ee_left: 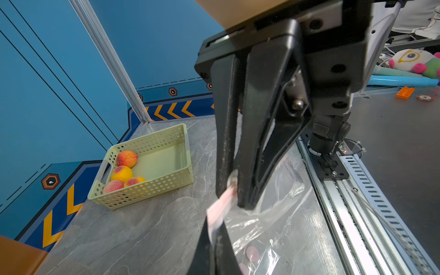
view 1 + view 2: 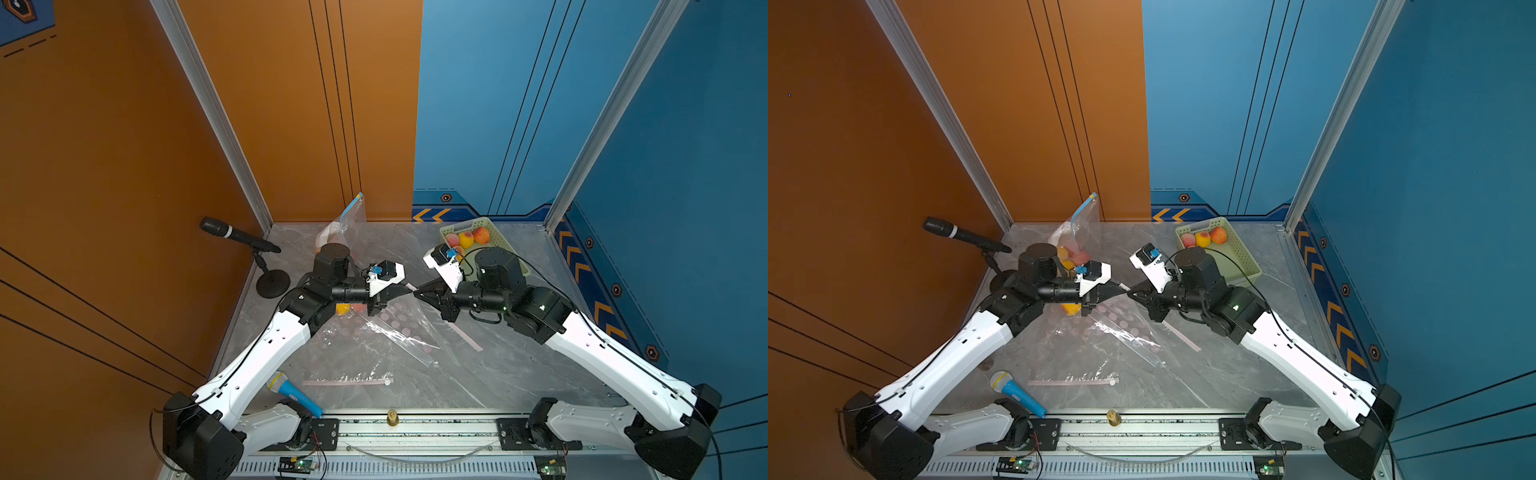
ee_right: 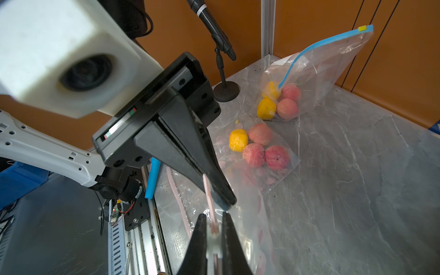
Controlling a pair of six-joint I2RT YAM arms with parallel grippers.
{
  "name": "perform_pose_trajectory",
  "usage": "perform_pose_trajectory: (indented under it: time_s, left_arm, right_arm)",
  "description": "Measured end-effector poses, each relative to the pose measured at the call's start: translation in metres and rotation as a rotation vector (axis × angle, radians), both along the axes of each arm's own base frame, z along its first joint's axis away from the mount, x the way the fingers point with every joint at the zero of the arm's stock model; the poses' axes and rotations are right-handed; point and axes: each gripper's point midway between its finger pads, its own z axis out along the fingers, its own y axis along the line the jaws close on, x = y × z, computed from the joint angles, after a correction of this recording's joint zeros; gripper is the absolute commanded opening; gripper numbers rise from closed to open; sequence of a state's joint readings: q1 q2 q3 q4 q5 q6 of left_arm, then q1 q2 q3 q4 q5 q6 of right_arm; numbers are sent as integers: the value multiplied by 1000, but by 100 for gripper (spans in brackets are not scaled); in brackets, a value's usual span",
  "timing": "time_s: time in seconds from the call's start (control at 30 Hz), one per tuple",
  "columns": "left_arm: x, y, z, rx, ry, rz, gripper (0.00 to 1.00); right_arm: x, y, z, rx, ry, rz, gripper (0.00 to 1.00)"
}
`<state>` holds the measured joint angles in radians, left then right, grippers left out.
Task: Place the peach in a zip-top bag and seal the zipper
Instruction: Unzip the zipper on the zipper food storage bag.
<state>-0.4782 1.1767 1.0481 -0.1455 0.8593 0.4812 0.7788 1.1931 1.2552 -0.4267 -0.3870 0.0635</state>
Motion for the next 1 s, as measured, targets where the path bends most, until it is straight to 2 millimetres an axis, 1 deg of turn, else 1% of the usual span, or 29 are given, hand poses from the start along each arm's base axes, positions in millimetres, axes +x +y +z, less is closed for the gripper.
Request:
perform_pose_trajectory:
  time_s: [0.17,0.3,0.4,0.5,0.6,0.63,0.7,0.73,0.8,0.83,0.93,1.0]
  left_arm:
    - [10,5,3,-16,36,53,0]
    - [15,9,7,-29,49,91,0]
    - [18,14,14,-41,34,124,0]
    - [27,28,24,-63,2,198,0]
    - [37,53,30,-96,-35,299,0]
    - [39,61,31,-108,-47,326,0]
    - [38,70,35,-130,-76,349,0]
    - [36,71,37,-139,-90,350,0]
    - [32,70,43,-153,-119,333,0]
    - [28,67,46,-155,-135,310,0]
    - [14,55,41,-125,-158,215,0]
    - [2,46,36,-90,-163,136,0]
  right_arm:
    - [5,-12,-7,-51,-42,-47,7]
    - [1,-23,-14,-90,-56,-66,6]
    - [-2,-31,-16,-107,-68,-78,5]
    - [-6,-42,-23,-126,-72,-91,5]
    - [-8,-59,-34,-149,-56,-124,6]
    - [-9,-65,-38,-156,-49,-135,10]
    - [-14,-72,-44,-161,-32,-141,21]
    - [-18,-75,-47,-160,-16,-137,27]
    - [-25,-76,-49,-157,12,-119,44]
    - [-29,-74,-49,-145,26,-103,49]
    - [-36,-69,-46,-117,53,-66,53]
    - [-38,-66,-38,-89,63,-56,52]
